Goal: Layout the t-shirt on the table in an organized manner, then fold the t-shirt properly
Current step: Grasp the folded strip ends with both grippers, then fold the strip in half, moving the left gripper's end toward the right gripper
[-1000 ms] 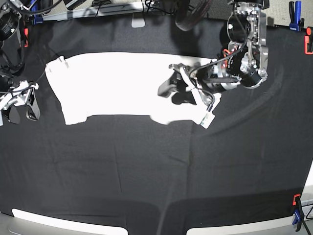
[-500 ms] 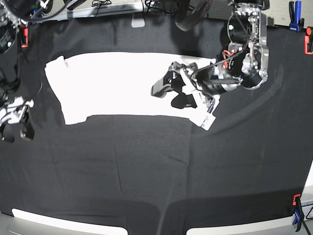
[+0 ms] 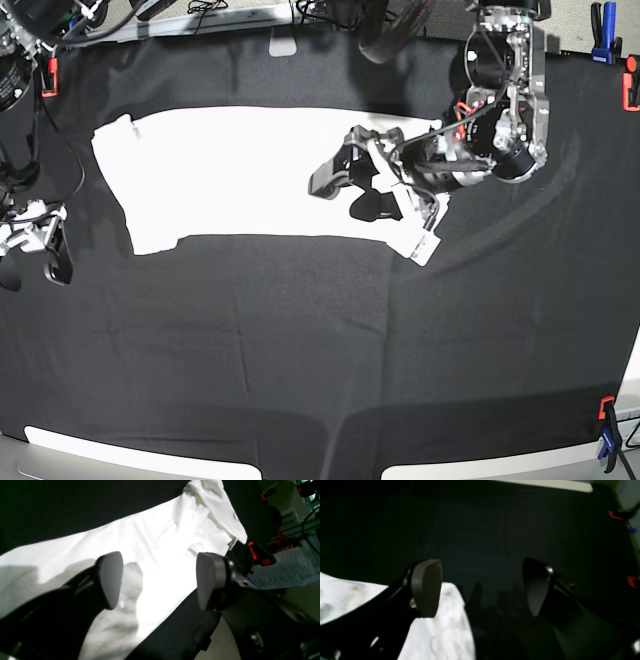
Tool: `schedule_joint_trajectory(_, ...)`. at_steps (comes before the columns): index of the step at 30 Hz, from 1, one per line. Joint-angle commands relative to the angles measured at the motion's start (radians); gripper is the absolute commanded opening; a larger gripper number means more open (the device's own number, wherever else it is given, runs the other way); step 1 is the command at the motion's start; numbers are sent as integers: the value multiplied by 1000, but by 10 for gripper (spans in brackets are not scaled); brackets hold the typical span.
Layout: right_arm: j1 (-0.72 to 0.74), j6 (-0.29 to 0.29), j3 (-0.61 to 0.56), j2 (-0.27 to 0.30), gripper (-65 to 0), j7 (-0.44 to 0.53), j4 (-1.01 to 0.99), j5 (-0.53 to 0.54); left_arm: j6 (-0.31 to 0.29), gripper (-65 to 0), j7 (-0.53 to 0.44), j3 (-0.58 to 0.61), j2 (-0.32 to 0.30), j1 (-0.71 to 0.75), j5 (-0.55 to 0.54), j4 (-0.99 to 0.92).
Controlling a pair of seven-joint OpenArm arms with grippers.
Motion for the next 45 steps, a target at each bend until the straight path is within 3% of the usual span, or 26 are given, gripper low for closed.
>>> schedule_joint_trajectory(1,9,5,4,10,-175,8,-11,-36,-3,-227,-21,1,2,-14,-24,18)
schedule_joint_trajectory(3,-8,5,4,3,-175,9,-80,-70,-3,-227,-21,1,2,-14,-24,18)
schedule_joint_trajectory(6,-50,5,3,3,-175,9,-224,-10,-3,-227,-20,1,2,-13,-24,18)
schedule_joint_trajectory(12,-82,5,3,3,-175,9,-426,-9,-3,-227,-20,1,2,-14,-24,18)
schedule_joint_trajectory(17,-81,5,3,-5,-175,8,-471,99,-3,-228,-20,1,2,-13,-23,18)
schedule_joint_trajectory(26,-81,5,3,-39,-178,6,-570,104,-3,-228,-20,1,2,-14,-24,18)
schedule_joint_trajectory(31,-74,5,1,-63,-178,6,-574,177,-3,-228,-20,1,2,-14,-24,18)
schedule_joint_trajectory(37,-64,5,-95,-66,-187,6,-574,166,-3,-228,-20,1,2,-14,-24,18)
schedule_joint_trajectory(40,-64,5,-160,-66,-304,7,-574,166,-3,-228,-20,1,2,-14,-24,18)
schedule_joint_trajectory(43,-57,5,-193,-66,-553,10,-573,166,-3,-228,-20,1,2,-13,-24,18)
schedule_joint_trajectory(45,-37,5,-171,-60,-650,6,-571,166,-3,-228,-17,1,2,-13,-24,18)
